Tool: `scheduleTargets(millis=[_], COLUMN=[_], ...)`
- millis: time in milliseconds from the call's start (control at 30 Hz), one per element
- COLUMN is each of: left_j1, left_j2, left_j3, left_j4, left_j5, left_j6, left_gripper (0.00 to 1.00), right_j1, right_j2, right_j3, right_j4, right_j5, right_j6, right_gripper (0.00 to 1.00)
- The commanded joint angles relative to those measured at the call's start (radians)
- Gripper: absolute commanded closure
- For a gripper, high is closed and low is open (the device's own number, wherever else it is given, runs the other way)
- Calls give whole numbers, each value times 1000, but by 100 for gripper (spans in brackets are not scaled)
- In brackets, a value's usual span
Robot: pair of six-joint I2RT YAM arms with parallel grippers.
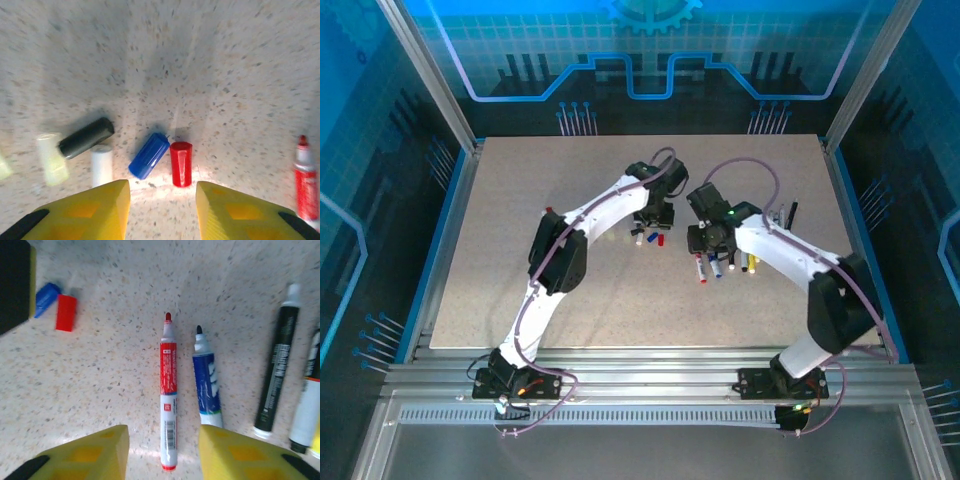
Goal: Open the pen caps
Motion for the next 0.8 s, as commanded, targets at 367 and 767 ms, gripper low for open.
scheduleTargets(millis=[367, 767], left_j1=[36, 181], left_j2=[-884, -1172], left_j3=[-1161, -1575], left_j4=[1295, 1529], left_j5=[-125, -339], left_j6=[677, 533], left_gripper=[1, 1], right_j1=[94, 36], right_j2=[-518, -640], right_j3=[-300, -459], right_j4=[360, 510], right_j5=[385, 354], right_j6=[-121, -260], right_gripper=[0, 0])
